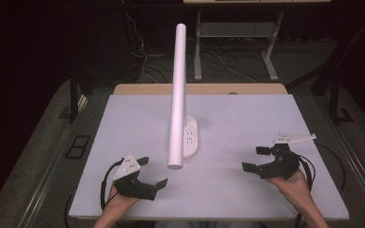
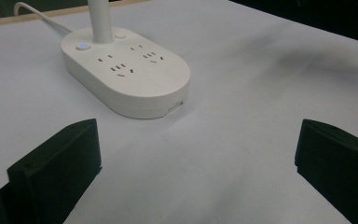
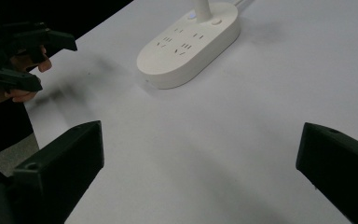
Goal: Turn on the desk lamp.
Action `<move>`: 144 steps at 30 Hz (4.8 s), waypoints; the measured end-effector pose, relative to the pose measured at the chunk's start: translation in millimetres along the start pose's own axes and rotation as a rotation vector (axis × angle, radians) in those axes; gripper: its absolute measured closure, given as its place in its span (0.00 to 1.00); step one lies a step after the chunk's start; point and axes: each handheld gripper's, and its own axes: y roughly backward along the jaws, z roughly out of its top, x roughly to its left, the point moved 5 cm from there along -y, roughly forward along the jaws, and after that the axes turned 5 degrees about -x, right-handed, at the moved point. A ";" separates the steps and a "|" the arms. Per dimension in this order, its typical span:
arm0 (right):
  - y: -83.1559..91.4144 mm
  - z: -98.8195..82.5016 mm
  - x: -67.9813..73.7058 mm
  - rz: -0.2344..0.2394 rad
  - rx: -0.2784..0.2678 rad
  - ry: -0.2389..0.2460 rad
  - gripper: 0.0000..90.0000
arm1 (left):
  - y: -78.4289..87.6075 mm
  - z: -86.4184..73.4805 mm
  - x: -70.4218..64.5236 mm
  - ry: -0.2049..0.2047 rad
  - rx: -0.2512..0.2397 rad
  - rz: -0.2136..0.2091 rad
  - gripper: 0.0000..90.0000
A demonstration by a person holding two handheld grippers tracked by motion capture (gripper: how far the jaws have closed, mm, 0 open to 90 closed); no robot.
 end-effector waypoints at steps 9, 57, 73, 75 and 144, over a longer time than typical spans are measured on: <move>-6.7 11.6 0.1 0.009 0.018 0.009 0.00 | 0.2 -0.1 0.0 -0.001 0.001 0.000 0.00; -73.7 85.0 6.7 0.058 0.085 0.065 0.00 | 1.1 0.3 0.6 0.001 -0.003 0.004 0.00; -95.6 94.3 -0.8 0.052 0.084 0.039 0.00 | 2.2 0.8 1.1 0.006 -0.011 0.007 0.00; -100.3 95.6 -2.9 0.050 0.088 0.035 0.00 | 2.1 0.8 0.9 0.006 -0.010 0.006 0.00; -205.3 105.4 -31.8 0.019 0.117 -0.024 0.99 | 4.6 2.9 1.4 0.001 -0.025 0.001 0.00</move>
